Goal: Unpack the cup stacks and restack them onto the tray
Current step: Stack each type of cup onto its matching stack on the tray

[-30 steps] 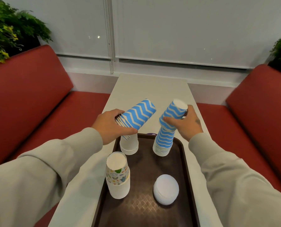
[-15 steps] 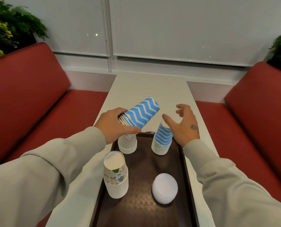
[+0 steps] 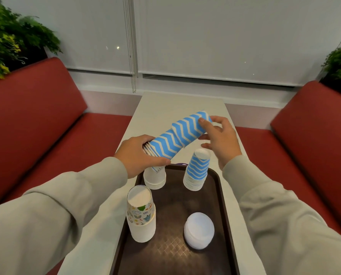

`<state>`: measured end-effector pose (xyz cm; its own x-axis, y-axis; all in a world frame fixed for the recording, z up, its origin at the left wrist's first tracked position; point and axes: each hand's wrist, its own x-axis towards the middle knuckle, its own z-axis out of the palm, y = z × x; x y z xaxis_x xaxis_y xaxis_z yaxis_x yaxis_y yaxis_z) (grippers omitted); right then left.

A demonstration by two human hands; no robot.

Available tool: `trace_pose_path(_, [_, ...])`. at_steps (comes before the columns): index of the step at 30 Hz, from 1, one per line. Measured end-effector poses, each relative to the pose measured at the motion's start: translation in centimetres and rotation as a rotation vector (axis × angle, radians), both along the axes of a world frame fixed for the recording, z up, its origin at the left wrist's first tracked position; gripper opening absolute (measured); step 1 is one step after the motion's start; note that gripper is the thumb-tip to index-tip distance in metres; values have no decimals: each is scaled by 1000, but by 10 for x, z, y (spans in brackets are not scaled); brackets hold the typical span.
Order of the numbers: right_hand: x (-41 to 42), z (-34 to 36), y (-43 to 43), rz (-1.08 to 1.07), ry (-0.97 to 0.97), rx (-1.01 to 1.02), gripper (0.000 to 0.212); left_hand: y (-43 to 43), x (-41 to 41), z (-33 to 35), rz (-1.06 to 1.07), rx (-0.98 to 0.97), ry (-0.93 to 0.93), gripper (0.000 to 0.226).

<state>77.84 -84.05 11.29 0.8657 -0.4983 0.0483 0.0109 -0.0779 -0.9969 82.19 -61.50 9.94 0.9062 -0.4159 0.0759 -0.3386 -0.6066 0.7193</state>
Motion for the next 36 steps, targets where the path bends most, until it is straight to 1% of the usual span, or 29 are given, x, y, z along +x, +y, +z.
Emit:
trace_pose_path(2, [2,4,-12,-100,-43,-19,37,7,2,-1,30,-5,8,66])
trace_pose_path(4, [0,6,-23,-161,-31,-146,44,13,3,-1,62,-20,9,64])
trace_pose_path(7, [-10,3,-30,-140,27,-350,55,17,2,1,80,-21,-2,61])
trace_pose_path(11, [-16,-14,-27,-62,136,-465,67,14,0,0,77,-30,0,63])
trace_pose_path(15, [-18,-32,-20,-17,231,-488,71,8,-2,0,57,-24,0,65])
trace_pose_path(23, [-20,-54,-15,32,362,-534,72,3,-5,1,43,-37,5,64])
trace_pose_path(26, [-23,-52,-14,8,339,-552,69,1,-5,2,41,-47,7,63])
trace_pose_path(28, [-25,-41,-9,-17,255,-506,59,-1,-5,3,37,-63,11,63])
trace_pose_path(30, [-26,-27,-2,25,199,-362,51,-3,-7,3,29,-76,13,65])
trace_pose_path(33, [-25,-9,12,192,208,-121,54,-8,-11,5,6,-86,-3,67])
trace_pose_path(36, [-23,-5,23,247,194,22,56,-13,-15,8,-26,-89,-13,66])
